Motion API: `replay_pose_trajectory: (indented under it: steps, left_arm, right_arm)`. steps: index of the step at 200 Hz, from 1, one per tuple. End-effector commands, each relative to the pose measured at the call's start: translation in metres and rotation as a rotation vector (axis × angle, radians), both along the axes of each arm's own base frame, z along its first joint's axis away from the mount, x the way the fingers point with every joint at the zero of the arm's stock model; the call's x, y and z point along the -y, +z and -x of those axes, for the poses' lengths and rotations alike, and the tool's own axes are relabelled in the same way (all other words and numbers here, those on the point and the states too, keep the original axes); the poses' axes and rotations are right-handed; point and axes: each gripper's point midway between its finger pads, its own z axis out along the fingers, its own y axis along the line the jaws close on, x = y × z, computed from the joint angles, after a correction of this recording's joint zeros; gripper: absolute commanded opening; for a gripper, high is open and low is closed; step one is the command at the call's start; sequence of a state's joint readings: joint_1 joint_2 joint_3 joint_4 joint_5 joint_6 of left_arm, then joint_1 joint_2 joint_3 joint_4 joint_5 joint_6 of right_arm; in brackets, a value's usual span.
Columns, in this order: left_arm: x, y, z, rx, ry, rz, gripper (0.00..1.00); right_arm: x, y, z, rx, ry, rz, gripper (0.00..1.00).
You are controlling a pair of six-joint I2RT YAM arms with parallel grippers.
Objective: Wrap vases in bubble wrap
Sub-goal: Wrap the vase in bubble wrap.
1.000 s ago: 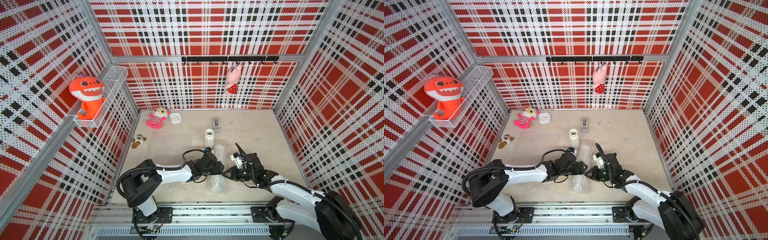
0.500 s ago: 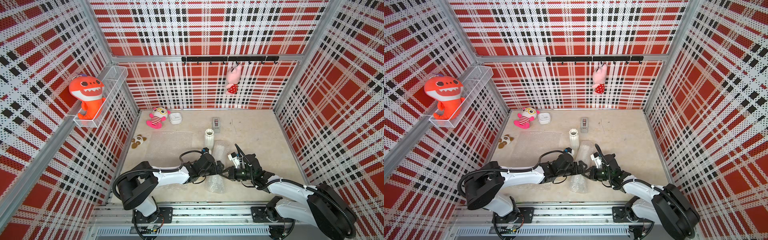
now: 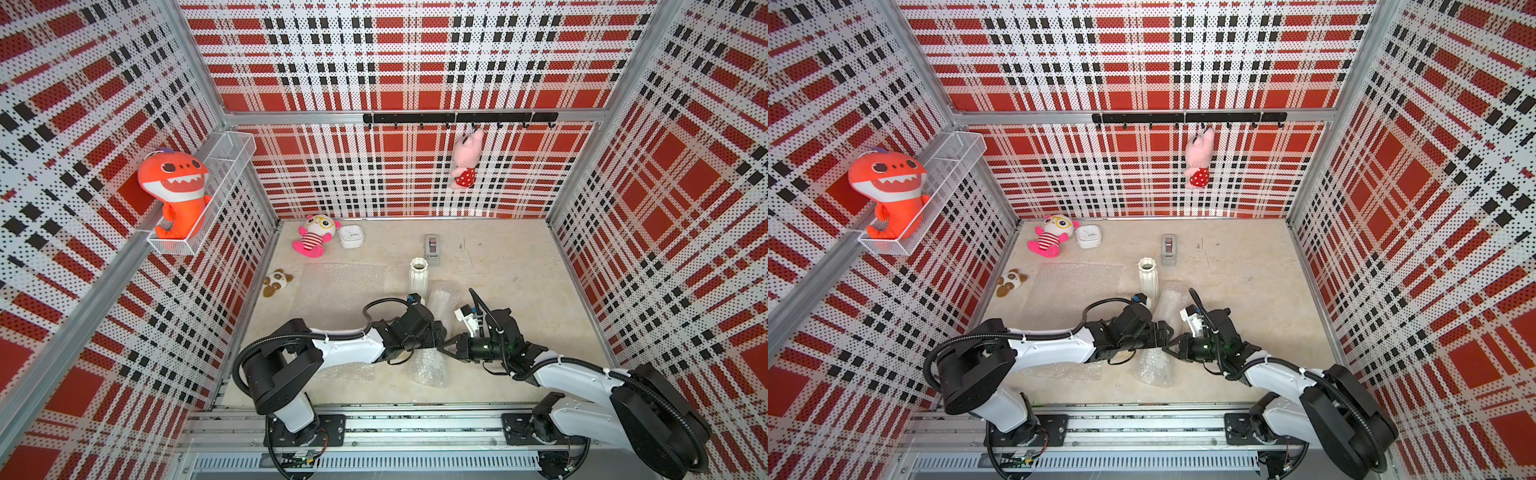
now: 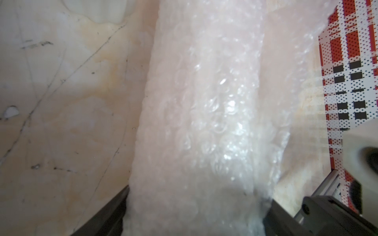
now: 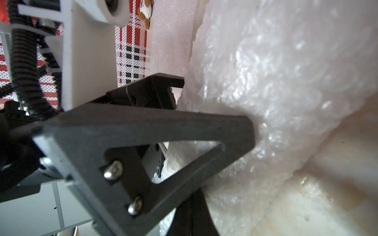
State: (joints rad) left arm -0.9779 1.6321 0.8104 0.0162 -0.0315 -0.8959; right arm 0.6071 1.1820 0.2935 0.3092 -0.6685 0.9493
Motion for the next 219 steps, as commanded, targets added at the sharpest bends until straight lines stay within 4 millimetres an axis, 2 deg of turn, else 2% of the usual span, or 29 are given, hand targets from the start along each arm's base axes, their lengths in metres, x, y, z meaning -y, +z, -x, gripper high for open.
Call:
replay_pose_trajectory:
  steps: [1,28,40,49,71,89,105,127,157,193,219]
  left_arm:
    - [-0.018,-0.025,0.018,-0.052,-0.078,-0.098,0.81]
    - [-0.022,-0.021,0.019,-0.042,-0.107,-0.080,0.76]
    - [-0.021,-0.019,0.021,-0.038,-0.128,-0.071,0.76]
    - [-0.022,-0.019,0.021,-0.039,-0.132,-0.072,0.75]
    - [-0.025,-0.019,0.022,-0.035,-0.144,-0.078,0.75]
    - [-0.023,-0.019,0.024,-0.035,-0.166,-0.073,0.74]
    - [-0.021,-0.018,0.027,-0.032,-0.188,-0.064,0.74]
    - [-0.024,-0.021,0.027,-0.034,-0.190,-0.073,0.75]
    - [-0.020,-0.019,0.028,-0.031,-0.208,-0.061,0.77]
    - [-0.015,-0.009,0.024,-0.005,-0.217,-0.048,0.84]
    - [-0.011,0.007,0.017,0.030,-0.192,-0.023,0.98]
  right_arm:
    - [-0.006,0.016,-0.007,0.110,0.020,-0.012,0.05]
    - [-0.001,0.033,-0.015,0.191,-0.002,0.019,0.14]
    - [0.009,0.039,-0.025,0.227,-0.060,0.068,0.20]
    - [0.018,0.042,-0.035,0.240,-0.117,0.106,0.29]
    - [0.037,0.046,-0.058,0.251,-0.232,0.146,0.35]
    - [0.036,0.050,-0.073,0.252,-0.249,0.147,0.32]
    - [0.026,0.052,-0.082,0.246,-0.237,0.130,0.26]
    - [0.019,0.044,-0.093,0.219,-0.242,0.123,0.17]
    - [0.013,0.031,-0.107,0.214,-0.246,0.139,0.11]
    - [0.012,0.013,-0.112,0.207,-0.252,0.156,0.09]
    - [0.016,0.004,-0.111,0.200,-0.259,0.191,0.08]
